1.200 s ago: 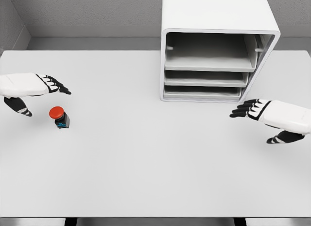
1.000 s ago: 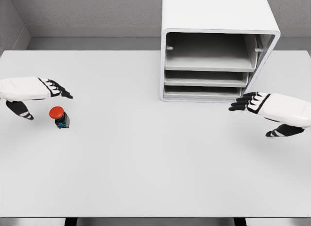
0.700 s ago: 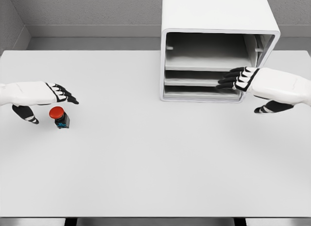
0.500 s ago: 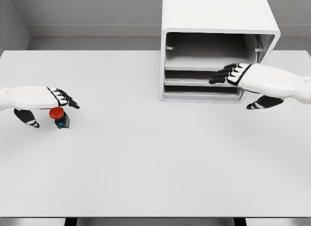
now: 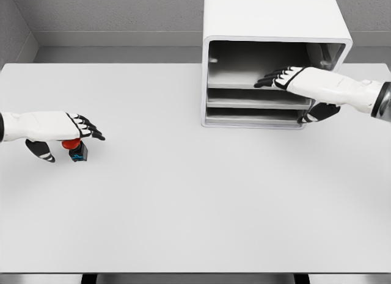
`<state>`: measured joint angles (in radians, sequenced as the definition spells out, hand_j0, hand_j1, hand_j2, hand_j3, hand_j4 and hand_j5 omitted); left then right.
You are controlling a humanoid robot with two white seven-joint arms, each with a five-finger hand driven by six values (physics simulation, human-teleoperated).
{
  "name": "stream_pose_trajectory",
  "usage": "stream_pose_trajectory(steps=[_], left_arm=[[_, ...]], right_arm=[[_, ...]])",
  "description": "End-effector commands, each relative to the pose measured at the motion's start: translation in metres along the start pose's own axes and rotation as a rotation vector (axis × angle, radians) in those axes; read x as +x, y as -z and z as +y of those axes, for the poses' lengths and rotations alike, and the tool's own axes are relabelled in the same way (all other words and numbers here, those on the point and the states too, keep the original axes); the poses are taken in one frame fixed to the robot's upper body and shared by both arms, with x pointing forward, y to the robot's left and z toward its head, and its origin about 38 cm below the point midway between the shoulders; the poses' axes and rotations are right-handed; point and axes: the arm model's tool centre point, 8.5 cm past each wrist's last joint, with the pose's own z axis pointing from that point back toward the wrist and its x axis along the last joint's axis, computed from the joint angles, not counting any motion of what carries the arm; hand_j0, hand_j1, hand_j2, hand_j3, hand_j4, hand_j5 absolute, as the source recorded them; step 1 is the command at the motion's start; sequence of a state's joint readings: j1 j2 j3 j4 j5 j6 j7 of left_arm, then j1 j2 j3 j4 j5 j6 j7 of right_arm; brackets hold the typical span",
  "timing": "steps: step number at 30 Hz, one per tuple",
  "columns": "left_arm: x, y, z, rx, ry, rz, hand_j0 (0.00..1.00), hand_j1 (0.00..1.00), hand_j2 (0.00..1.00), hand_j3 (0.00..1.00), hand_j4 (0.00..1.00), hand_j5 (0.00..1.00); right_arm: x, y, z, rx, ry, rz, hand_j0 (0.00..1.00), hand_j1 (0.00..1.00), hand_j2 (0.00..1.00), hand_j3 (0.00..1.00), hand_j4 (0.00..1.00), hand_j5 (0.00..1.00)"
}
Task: Slide open multi-storey tabletop storage cabinets and put open load switch and slide close multi-storey tabletop storage cabinets
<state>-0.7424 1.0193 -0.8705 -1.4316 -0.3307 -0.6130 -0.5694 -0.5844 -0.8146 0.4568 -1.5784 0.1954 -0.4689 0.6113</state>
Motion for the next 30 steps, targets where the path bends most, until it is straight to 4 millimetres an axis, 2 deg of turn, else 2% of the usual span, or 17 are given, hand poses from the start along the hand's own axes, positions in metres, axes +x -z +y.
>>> stream_pose_trajectory(steps=[1,8,14,17,22,27,30], left_arm=[[0.001,0.003,0.000,-0.005,0.011,0.001,0.98,0.98,0.98,0.98,0.98,0.98],[0.000,0.005,-0.001,-0.015,0.021,0.009,0.94,0.94,0.94,0.94,0.94,0.94],[0.000,0.005,-0.001,-0.016,0.024,0.011,0.94,0.94,0.94,0.94,0.94,0.94],[0.000,0.005,-0.002,-0.020,0.029,0.014,0.94,0.94,0.94,0.94,0.94,0.94],[-0.001,0.005,-0.003,-0.028,0.037,0.019,0.85,0.85,0.85,0.85,0.85,0.85],[0.000,0.006,-0.005,-0.031,0.034,0.017,0.84,0.84,0.84,0.84,0.84,0.84],[0.000,0.005,-0.005,-0.032,0.034,0.018,0.78,0.78,0.78,0.78,0.78,0.78]], right_arm=[[-0.002,0.009,0.011,0.018,0.032,-0.007,1.00,1.00,1.00,1.00,1.00,1.00],[-0.012,0.036,0.014,0.047,0.066,-0.011,1.00,1.00,1.00,1.00,1.00,1.00],[-0.023,0.048,0.016,0.065,0.074,0.026,1.00,1.00,1.00,1.00,1.00,1.00],[-0.026,0.048,0.013,0.059,0.079,0.034,1.00,1.00,1.00,1.00,1.00,1.00],[-0.038,0.051,0.009,0.048,0.116,0.083,1.00,1.00,1.00,1.00,1.00,1.00],[-0.038,0.051,0.005,0.035,0.121,0.078,1.00,1.00,1.00,1.00,1.00,1.00],[-0.039,0.051,0.006,0.037,0.129,0.088,1.00,1.00,1.00,1.00,1.00,1.00]])
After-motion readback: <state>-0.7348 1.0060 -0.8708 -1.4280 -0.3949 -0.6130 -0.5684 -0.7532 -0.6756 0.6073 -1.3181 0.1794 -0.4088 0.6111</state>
